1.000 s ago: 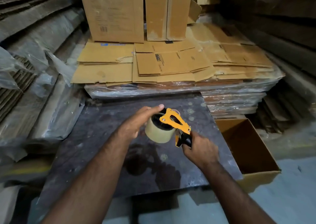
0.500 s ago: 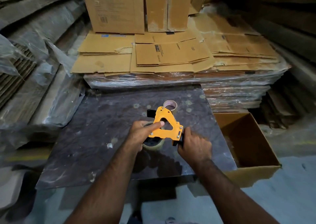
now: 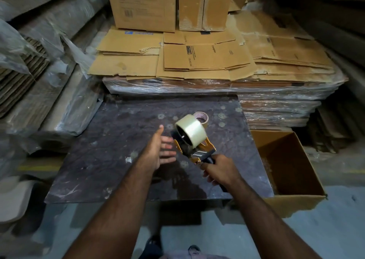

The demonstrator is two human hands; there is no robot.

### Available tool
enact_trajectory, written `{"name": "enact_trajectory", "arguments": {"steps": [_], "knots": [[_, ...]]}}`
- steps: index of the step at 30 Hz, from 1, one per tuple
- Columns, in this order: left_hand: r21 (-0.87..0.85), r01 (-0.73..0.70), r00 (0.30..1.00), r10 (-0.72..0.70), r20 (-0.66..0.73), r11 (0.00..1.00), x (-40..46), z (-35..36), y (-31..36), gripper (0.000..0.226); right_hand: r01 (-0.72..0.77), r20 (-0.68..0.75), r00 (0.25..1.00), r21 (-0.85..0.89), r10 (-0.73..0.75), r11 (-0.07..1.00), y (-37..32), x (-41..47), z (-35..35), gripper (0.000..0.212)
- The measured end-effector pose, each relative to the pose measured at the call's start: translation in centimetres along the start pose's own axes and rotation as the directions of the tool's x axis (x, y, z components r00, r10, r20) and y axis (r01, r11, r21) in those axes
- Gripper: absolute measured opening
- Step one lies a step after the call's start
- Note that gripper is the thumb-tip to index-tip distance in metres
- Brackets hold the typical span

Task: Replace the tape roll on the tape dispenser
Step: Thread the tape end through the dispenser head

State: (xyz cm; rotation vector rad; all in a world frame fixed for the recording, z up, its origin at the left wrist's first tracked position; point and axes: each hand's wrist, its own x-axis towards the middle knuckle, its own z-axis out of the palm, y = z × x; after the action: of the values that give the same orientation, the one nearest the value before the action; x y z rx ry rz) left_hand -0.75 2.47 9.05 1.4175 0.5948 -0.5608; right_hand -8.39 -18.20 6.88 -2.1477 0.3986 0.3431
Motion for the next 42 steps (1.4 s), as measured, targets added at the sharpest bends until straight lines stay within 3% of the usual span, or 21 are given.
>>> {"name": "enact_trajectory", "arguments": {"steps": [2,4,6,9,15,26,33,42], "knots": [[-0.052,0.024,0.998,-0.027,-0.060,0.998,0.1,0.3,-1.3,0.063,-0.094,0.079,0.994,0.231,0.078,0.968,-0.4,-0.2,0.1,0.013],[-0.032,0.112,0.994,-0.112,-0.004,0.993,0.0,0.6,-2.5,0.067,-0.226,0.221,0.965,0.427,0.142,0.876,-0.9,-0.4,-0.2,0.018],[0.031,0.162,0.981,-0.164,0.099,0.986,-0.3,1.0,-2.8,0.078,-0.358,0.374,0.912,0.527,0.167,0.771,-1.5,-0.5,-0.7,0.023],[0.044,0.178,0.963,-0.183,0.200,0.983,-0.6,1.9,-2.7,0.087,-0.425,0.468,0.871,0.565,0.149,0.707,-2.0,-0.6,-1.5,0.023],[-0.079,0.113,0.965,-0.091,0.244,0.990,-1.0,3.3,-0.9,0.074,-0.419,0.505,0.860,0.607,0.080,0.675,-2.2,-1.3,-2.0,0.022],[-0.030,-0.007,0.923,0.018,0.384,1.000,-1.6,5.3,-1.6,0.062,-0.381,0.462,0.887,0.740,-0.008,0.554,-3.0,-1.5,-3.7,0.020],[0.010,-0.088,0.927,0.078,0.368,0.996,-1.5,5.4,-2.1,0.032,-0.388,0.473,0.880,0.772,-0.046,0.503,-3.1,-1.5,-3.5,0.020],[-0.108,-0.191,0.928,0.216,0.303,0.976,-1.5,5.4,-2.5,0.009,-0.388,0.479,0.874,0.786,-0.078,0.481,-3.2,-1.6,-3.1,0.017]]}}
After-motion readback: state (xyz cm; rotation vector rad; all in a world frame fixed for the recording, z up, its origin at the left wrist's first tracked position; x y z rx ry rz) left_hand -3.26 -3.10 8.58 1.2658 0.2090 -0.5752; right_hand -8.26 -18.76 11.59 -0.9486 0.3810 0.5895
